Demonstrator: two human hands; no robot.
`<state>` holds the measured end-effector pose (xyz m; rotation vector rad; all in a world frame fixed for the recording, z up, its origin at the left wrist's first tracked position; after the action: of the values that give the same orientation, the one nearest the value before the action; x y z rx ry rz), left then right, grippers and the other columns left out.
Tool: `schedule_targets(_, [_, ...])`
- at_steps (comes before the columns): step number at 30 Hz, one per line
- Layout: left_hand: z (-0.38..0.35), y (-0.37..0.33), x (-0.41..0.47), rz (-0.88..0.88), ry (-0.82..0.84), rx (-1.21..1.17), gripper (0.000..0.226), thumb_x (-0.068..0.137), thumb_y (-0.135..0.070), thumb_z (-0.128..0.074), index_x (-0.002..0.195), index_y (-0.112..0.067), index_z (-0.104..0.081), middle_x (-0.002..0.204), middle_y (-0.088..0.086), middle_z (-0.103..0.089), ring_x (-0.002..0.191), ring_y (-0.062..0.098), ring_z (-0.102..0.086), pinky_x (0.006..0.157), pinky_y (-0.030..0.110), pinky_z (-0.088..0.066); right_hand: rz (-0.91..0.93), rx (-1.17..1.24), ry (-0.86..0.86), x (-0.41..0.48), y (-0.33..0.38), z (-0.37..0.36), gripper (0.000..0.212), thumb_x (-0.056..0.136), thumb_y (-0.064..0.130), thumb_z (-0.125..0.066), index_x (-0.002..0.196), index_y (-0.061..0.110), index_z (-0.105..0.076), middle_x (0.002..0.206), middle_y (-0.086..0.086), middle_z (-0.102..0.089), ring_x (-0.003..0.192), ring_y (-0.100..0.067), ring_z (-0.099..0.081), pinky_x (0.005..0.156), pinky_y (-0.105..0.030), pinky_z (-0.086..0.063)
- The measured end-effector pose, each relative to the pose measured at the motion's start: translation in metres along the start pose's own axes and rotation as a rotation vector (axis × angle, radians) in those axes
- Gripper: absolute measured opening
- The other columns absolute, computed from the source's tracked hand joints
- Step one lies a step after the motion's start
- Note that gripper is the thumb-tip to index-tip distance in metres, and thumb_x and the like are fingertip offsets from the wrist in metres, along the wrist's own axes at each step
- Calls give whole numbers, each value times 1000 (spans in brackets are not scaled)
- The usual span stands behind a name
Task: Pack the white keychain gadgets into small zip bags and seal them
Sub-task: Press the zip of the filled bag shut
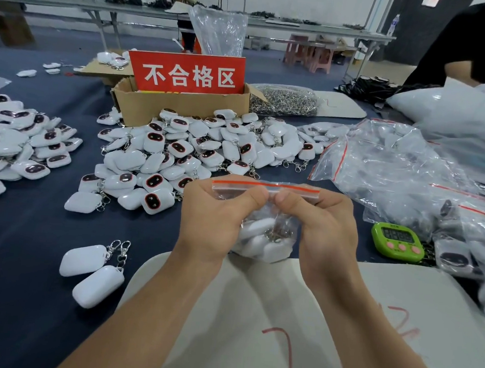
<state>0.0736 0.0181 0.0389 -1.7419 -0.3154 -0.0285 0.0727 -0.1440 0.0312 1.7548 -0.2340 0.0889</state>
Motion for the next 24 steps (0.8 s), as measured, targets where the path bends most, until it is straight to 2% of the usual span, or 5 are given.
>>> schedule_targets(7, [-1, -4, 0, -45, 28, 25, 6, 73, -9, -83, 69, -12, -79, 72, 9, -76, 68, 21, -69, 67, 38, -59, 72, -32, 10, 0, 5, -2, 16, 79, 18, -75, 78, 2, -75, 79, -24, -73, 74, -27, -68, 69, -44, -55])
schedule_targets(14, [-3, 1, 2, -33, 47, 57, 3, 66, -14, -77, 67, -12, -78, 68, 6, -74, 62, 16, -66, 60, 29, -56, -26, 77, 44, 1, -4, -7, 10, 74, 12, -74, 65, 15, -72, 68, -15, -65, 64, -27, -62, 58, -32, -50])
schedule_targets(19, [-1, 5, 3, 1, 35, 28, 5, 70, -23, -80, 69, -18, -81, 70, 4, -76, 63, 15, -68, 62, 28, -56, -25, 64, 57, 2, -6, -3, 15, 82, 17, -74, 80, 2, -75, 79, -27, -70, 73, -32, -69, 66, -46, -56])
schedule_targets(21, [1, 7, 4, 28, 28, 6, 15, 72, -29, -80, 68, -14, -80, 67, 5, -74, 61, 16, -67, 60, 27, -56, -40, 110, 45, 3, -7, 0, 14, 82, 16, -75, 85, 3, -80, 80, -21, -74, 74, -32, -72, 69, -44, -58])
schedule_targets(24, [6, 11, 7, 61, -5, 1, 17, 70, -31, -80, 67, -14, -80, 68, 7, -74, 62, 19, -67, 62, 30, -57, -65, 203, 82, 2, -6, -4, 6, 76, 14, -78, 75, 9, -81, 71, -10, -74, 64, -22, -70, 61, -31, -56])
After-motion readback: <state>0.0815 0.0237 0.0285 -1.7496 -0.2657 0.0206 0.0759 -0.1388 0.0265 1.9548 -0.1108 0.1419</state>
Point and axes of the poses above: each hand's wrist, its own x-axis towards the middle knuckle, its own z-axis out of the back of the hand, y = z × x, the point moved 9 cm from there along x, towards the middle knuckle
